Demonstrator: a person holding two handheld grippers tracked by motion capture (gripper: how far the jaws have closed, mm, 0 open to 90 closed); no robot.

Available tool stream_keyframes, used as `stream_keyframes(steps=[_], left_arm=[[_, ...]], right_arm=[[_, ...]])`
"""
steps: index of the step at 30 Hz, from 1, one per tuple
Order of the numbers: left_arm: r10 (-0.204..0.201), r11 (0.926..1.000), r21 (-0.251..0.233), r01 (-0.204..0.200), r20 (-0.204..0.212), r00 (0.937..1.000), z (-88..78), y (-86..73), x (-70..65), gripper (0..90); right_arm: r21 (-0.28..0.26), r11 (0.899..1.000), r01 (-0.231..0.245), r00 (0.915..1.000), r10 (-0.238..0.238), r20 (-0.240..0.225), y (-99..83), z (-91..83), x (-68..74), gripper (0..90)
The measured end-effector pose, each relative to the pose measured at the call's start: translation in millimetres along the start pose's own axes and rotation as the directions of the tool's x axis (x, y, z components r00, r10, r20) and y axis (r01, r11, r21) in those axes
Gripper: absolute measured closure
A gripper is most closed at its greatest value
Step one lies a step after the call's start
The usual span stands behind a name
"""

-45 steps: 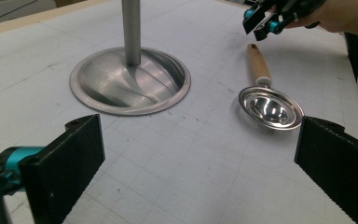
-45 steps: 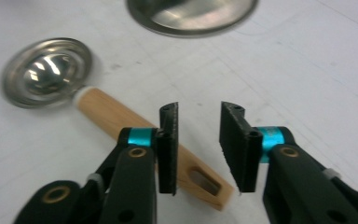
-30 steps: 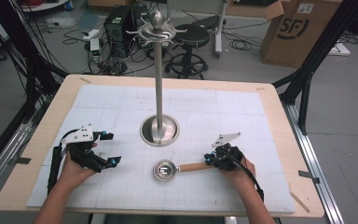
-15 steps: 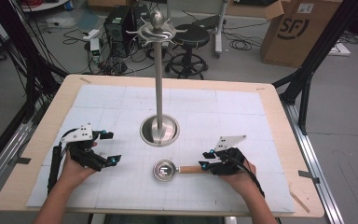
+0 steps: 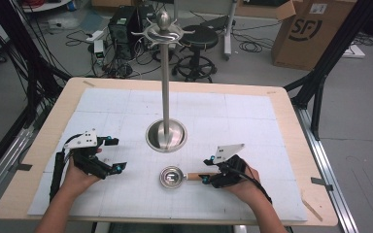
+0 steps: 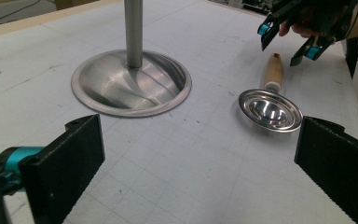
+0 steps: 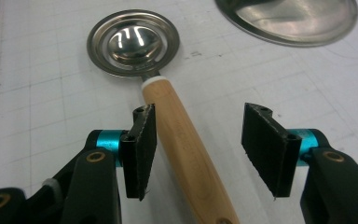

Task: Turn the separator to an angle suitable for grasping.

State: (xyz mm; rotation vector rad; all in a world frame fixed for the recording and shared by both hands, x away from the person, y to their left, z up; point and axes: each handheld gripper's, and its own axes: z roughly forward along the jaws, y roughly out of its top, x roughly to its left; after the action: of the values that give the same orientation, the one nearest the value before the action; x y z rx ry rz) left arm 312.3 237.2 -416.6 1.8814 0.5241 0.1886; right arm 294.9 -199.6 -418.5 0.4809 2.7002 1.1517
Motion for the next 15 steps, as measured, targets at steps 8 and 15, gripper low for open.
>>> stream_keyframes(steps=[8,15], left_arm=[[-0.003,1.0000,-0.008,0.003,-0.005,1.0000,-1.6,0.5,0.1,2.1],[-0.003,1.0000,-0.008,0.003,-0.001,1.0000,-2.1,0.7,-0.5,2.1]], right_arm=[[0.046,0.997,0.066,0.9962,-0.063,-0.060,16.1,11.0,4.8,46.4],[0.165,0.983,0.078,0.9932,-0.063,-0.098,14.4,23.1,2.3,57.0]])
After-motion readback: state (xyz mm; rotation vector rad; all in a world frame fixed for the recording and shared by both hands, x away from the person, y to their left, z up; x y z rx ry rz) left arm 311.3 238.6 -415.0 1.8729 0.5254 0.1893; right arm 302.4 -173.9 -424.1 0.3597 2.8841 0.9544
